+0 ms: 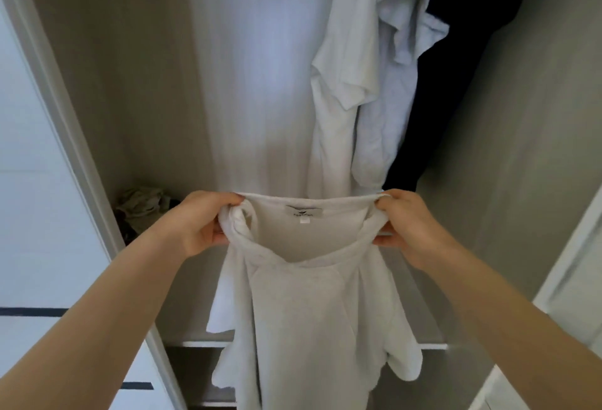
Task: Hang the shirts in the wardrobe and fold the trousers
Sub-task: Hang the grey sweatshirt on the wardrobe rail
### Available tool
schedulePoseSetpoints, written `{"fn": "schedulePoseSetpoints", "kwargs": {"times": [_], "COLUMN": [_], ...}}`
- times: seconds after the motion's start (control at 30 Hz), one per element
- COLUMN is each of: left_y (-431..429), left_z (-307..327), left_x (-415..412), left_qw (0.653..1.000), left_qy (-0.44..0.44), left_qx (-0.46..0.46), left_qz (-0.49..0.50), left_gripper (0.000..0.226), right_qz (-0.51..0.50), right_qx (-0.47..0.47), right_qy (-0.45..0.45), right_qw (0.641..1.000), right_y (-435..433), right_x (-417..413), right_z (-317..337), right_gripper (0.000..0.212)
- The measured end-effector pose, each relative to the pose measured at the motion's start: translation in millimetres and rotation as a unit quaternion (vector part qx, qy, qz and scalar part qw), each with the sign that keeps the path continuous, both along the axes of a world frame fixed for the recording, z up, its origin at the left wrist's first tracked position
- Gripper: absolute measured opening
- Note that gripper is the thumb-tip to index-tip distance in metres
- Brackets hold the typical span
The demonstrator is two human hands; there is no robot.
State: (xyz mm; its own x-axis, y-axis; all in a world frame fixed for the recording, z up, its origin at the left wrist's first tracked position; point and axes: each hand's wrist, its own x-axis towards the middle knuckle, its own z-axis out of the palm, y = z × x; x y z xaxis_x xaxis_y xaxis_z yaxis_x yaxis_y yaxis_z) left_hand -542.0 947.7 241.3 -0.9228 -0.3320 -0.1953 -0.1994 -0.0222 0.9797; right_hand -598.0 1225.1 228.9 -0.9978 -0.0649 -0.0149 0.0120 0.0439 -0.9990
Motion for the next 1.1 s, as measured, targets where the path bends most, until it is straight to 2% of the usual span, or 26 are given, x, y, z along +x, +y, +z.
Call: {"fn": "schedulePoseSetpoints", "kwargs": {"times": [0.07,0.13,0.2,0.23,0.3,0.4,0.5,0.63,0.73,0.97,1.1], "left_y": [4,7,7,5,-1,-4,-3,3,5,7,1], "left_z": [8,13,15,15,17,28,43,71,93,152,193], "left_x": [-2,-5,-6,-6,-6,-4,-7,-17,-27,-47,-64], "left_qw": [0.999,0.992,0.980,0.978,0.991,0.997,0.988,0.990,0.990,0.986,0.980], "left_qy": [-0.004,-0.004,0.004,0.008,0.013,0.010,0.015,0.048,0.073,0.137,0.185], "left_qx": [-0.038,-0.125,-0.195,-0.201,-0.124,0.077,0.152,0.134,0.120,0.096,0.076], "left_qz": [-0.012,-0.007,0.033,0.052,0.054,0.003,-0.010,0.000,0.006,-0.014,-0.017], "left_gripper": [0.024,0.030,0.034,0.034,0.031,0.029,0.020,0.014,0.021,0.018,0.014], "right_qz": [-0.005,-0.011,-0.020,-0.021,-0.027,-0.024,0.010,0.037,0.061,0.094,0.105], "right_qx": [0.040,0.078,0.117,0.134,0.162,0.178,0.182,0.206,0.257,0.405,0.421], "right_qy": [0.038,0.079,0.113,0.122,0.122,0.103,0.092,0.100,0.122,0.210,0.251], "right_qw": [0.998,0.994,0.986,0.983,0.979,0.978,0.979,0.973,0.957,0.885,0.865], "right_y": [-1,-1,1,3,6,8,6,1,-8,-39,-59], "right_x": [-4,-7,-10,-11,-13,-16,-15,-17,-20,-26,-27], "right_z": [6,14,21,25,29,37,49,67,79,134,184], "right_gripper": [0.021,0.023,0.027,0.029,0.031,0.027,0.027,0.032,0.030,0.030,0.028]}}
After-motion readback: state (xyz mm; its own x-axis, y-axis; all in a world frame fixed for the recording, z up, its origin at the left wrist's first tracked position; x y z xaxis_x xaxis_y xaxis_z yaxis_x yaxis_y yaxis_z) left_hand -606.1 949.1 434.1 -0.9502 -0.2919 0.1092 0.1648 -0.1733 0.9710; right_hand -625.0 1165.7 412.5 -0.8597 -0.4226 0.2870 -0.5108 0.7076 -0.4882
